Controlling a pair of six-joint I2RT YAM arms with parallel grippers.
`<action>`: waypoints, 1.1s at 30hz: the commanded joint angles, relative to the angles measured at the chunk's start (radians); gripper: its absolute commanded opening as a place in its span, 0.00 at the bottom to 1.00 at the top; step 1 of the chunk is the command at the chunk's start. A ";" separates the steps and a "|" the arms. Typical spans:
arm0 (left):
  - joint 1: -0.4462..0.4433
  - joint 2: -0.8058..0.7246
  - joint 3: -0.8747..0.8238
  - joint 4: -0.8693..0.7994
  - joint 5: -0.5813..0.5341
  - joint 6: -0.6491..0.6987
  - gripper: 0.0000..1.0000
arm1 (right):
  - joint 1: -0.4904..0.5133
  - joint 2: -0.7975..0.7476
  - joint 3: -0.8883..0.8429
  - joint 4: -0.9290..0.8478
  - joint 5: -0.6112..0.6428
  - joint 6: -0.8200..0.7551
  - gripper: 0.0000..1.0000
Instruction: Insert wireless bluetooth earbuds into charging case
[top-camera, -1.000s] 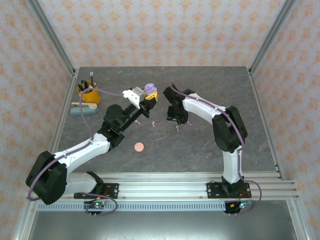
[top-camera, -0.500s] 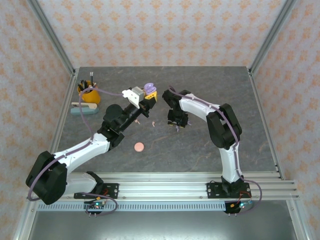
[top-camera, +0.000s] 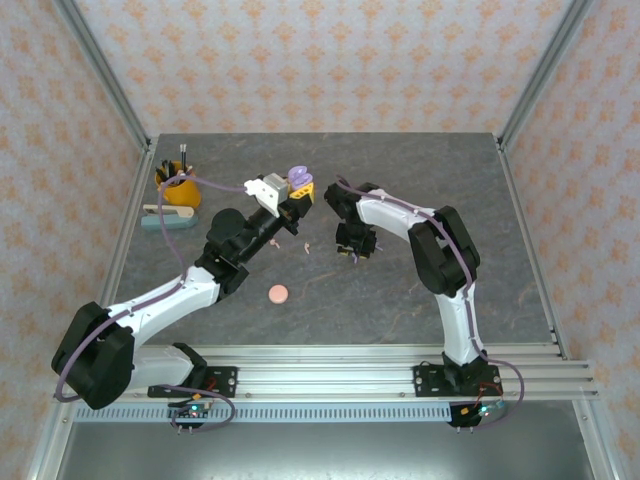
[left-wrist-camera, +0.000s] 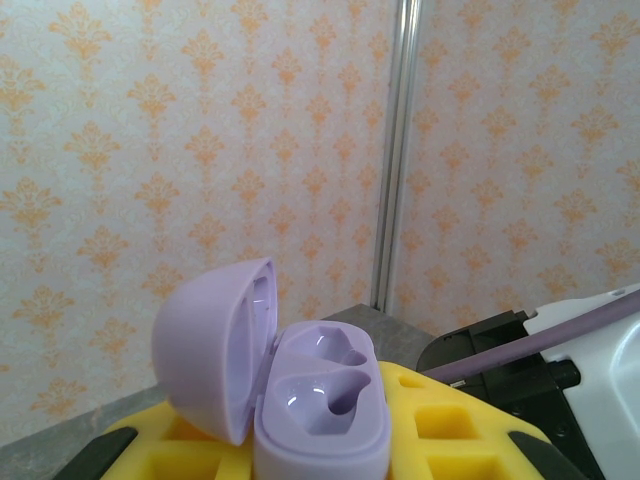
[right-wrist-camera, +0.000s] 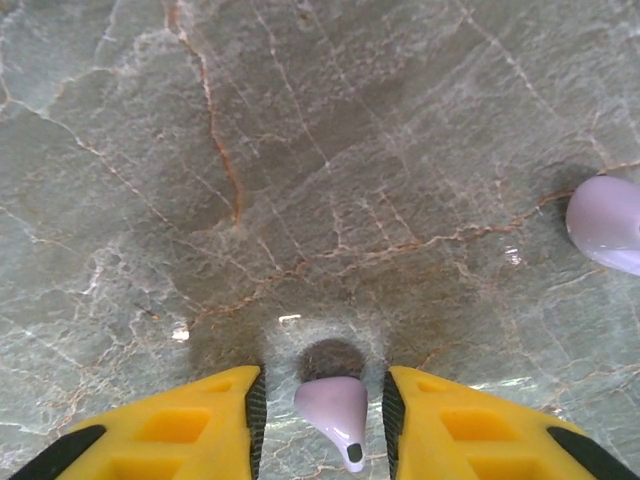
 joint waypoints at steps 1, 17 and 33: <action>0.008 -0.013 0.005 0.028 -0.004 0.002 0.00 | 0.005 0.016 -0.016 -0.020 0.046 -0.006 0.36; 0.009 -0.019 -0.001 0.024 -0.005 0.003 0.00 | -0.014 0.023 -0.048 -0.004 0.075 -0.052 0.34; 0.010 -0.021 -0.003 0.021 -0.005 0.005 0.00 | -0.058 -0.014 -0.139 0.075 0.011 -0.123 0.28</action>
